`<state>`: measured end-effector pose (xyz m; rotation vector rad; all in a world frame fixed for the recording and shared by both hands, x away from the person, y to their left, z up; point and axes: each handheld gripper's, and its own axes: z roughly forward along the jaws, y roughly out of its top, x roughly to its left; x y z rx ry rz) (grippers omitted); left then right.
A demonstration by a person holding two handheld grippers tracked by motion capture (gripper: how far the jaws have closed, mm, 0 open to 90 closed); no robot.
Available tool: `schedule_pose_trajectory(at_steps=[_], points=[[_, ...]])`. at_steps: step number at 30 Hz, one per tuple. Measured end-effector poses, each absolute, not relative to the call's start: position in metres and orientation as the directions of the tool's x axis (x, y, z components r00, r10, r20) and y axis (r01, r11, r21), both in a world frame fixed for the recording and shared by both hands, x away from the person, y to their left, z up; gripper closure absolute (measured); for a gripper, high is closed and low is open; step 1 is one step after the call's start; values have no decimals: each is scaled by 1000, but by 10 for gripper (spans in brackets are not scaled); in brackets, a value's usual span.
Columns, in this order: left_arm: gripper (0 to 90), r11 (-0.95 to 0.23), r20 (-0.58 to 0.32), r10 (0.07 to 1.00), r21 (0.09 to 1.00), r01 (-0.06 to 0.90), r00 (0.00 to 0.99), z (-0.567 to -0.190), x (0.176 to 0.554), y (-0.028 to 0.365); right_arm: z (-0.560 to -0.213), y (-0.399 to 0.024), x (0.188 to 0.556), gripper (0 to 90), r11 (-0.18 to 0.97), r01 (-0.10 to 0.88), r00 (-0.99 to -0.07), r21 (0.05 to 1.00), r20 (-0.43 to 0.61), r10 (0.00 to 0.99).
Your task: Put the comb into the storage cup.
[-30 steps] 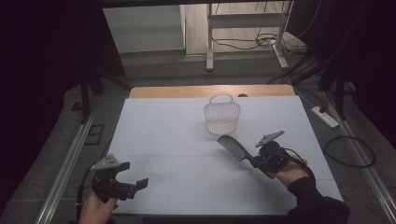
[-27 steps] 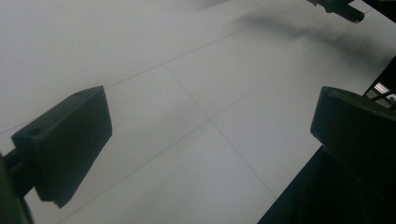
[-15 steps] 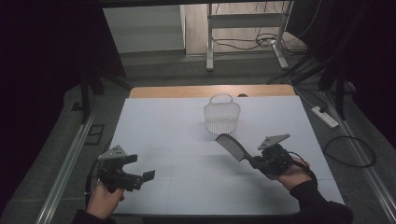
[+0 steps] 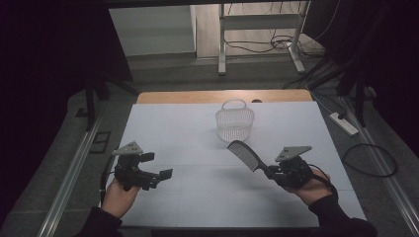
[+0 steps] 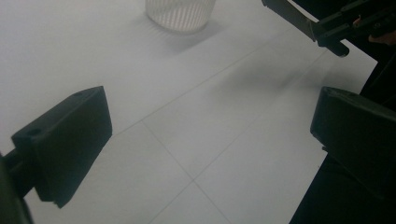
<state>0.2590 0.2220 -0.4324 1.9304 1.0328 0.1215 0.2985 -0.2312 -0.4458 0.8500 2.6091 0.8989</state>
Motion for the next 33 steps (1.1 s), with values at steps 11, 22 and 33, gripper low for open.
schedule_pose_trajectory(at_steps=[11,22,33], points=[[0,-252,-302,674,764,594,674,-423,278,199,-444,-229,294,719,642,417,-798,643,-79,598],[0,-266,-320,628,769,581,710,-418,294,178,-441,-225,290,719,634,384,-795,671,-110,597],[0,-279,-341,596,761,585,728,-416,309,158,-439,-222,287,719,627,359,-798,691,-121,591]])
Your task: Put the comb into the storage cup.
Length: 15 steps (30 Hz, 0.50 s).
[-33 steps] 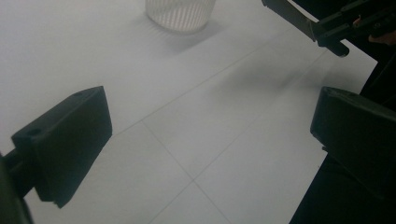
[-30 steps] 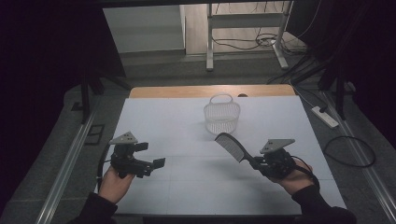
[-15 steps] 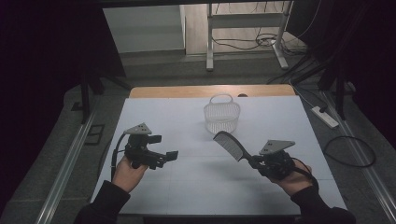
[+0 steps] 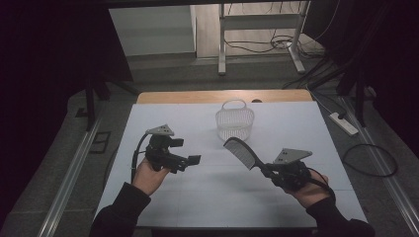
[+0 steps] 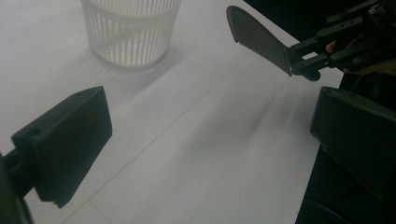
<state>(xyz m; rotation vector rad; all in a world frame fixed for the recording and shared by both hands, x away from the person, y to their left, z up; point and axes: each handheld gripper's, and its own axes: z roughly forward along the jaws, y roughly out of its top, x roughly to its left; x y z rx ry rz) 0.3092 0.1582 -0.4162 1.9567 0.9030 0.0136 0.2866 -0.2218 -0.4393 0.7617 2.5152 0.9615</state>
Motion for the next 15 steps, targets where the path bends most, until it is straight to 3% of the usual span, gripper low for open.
schedule_pose_trajectory(at_steps=[15], points=[[0,-294,-351,586,748,595,731,-423,314,148,-441,-211,281,719,645,317,-821,695,-140,553]])
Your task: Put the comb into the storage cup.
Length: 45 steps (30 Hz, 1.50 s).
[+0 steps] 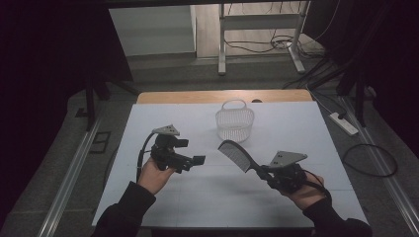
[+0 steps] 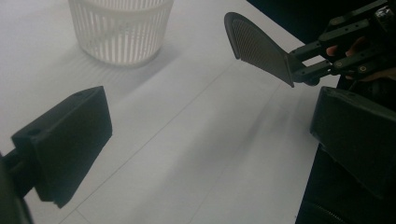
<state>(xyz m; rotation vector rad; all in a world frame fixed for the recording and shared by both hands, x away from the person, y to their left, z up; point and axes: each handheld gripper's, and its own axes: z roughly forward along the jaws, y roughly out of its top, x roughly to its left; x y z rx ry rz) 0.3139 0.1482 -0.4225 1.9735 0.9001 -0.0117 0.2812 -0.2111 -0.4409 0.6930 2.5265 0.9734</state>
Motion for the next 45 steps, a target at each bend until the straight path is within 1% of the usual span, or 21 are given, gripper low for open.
schedule_pose_trajectory(at_steps=[17,21,27,37,45], points=[[0,-299,-382,563,733,611,733,-426,315,143,-446,-190,271,719,660,261,-858,704,-144,493],[0,-290,-400,551,731,618,732,-425,316,143,-446,-186,268,719,662,237,-866,711,-153,475],[0,-297,-400,544,731,615,738,-426,317,141,-447,-181,265,719,676,218,-874,704,-169,456],[0,-294,-426,528,720,628,735,-428,319,135,-446,-172,259,719,678,170,-884,715,-193,426],[0,-273,-469,508,708,651,723,-430,321,134,-445,-166,254,719,680,139,-894,720,-205,399]])
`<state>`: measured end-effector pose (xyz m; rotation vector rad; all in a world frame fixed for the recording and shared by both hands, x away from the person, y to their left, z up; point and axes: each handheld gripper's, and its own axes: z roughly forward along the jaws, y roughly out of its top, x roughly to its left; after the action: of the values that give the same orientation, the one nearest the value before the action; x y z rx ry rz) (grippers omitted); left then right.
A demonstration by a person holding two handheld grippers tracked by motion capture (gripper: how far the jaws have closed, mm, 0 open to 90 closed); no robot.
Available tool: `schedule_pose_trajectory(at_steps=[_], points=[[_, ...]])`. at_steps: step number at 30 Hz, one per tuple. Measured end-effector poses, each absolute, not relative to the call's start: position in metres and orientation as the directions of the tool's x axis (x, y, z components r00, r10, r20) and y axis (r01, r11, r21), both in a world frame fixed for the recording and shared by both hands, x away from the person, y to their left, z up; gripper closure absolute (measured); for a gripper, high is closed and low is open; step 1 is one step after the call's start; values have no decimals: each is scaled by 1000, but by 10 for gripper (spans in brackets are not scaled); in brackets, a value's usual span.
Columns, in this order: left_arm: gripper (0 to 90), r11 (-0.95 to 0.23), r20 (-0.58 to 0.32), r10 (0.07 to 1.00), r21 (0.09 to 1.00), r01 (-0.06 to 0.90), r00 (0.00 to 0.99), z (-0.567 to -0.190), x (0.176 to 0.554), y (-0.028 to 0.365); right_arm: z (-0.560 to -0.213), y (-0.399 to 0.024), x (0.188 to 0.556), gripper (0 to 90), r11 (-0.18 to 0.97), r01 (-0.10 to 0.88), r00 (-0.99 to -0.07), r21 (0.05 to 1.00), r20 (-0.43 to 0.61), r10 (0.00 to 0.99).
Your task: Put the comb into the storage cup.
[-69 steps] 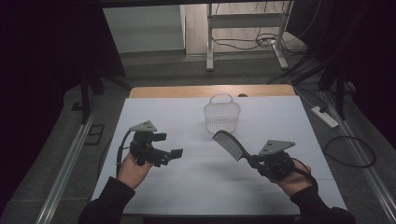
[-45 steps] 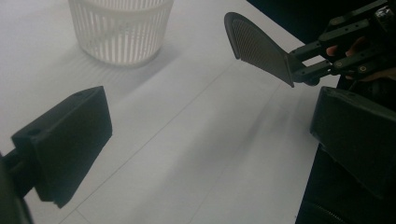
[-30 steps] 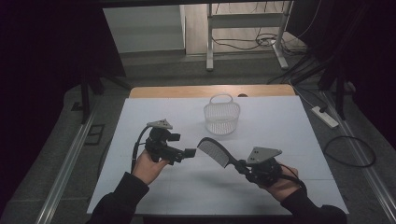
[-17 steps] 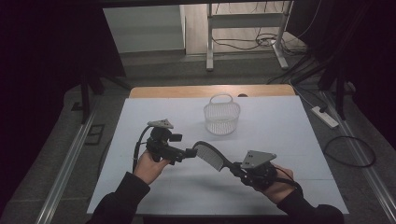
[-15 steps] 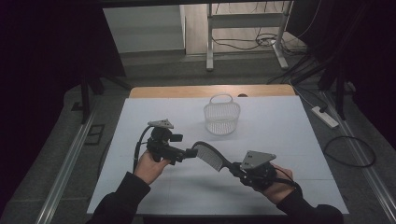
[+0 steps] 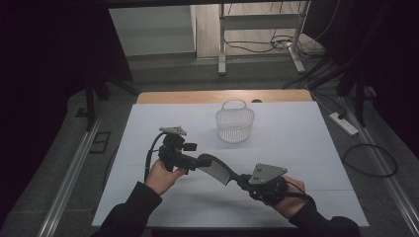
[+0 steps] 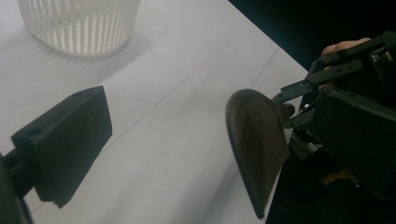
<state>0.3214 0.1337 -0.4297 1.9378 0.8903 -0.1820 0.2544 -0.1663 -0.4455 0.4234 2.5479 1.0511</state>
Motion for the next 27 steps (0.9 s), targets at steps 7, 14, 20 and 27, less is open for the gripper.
schedule_pose_trajectory(at_steps=[7,14,20,27], points=[[129,-263,-503,485,696,668,716,-429,322,136,-445,-166,253,719,681,131,-893,721,-212,397],[524,-236,-578,439,664,710,687,-430,323,141,-446,-165,253,719,683,126,-892,720,-219,395],[704,-227,-631,386,642,732,673,-433,325,141,-447,-164,252,719,684,113,-891,720,-230,390],[785,-211,-676,350,618,757,649,-435,326,142,-448,-163,252,719,689,105,-894,717,-236,382]])
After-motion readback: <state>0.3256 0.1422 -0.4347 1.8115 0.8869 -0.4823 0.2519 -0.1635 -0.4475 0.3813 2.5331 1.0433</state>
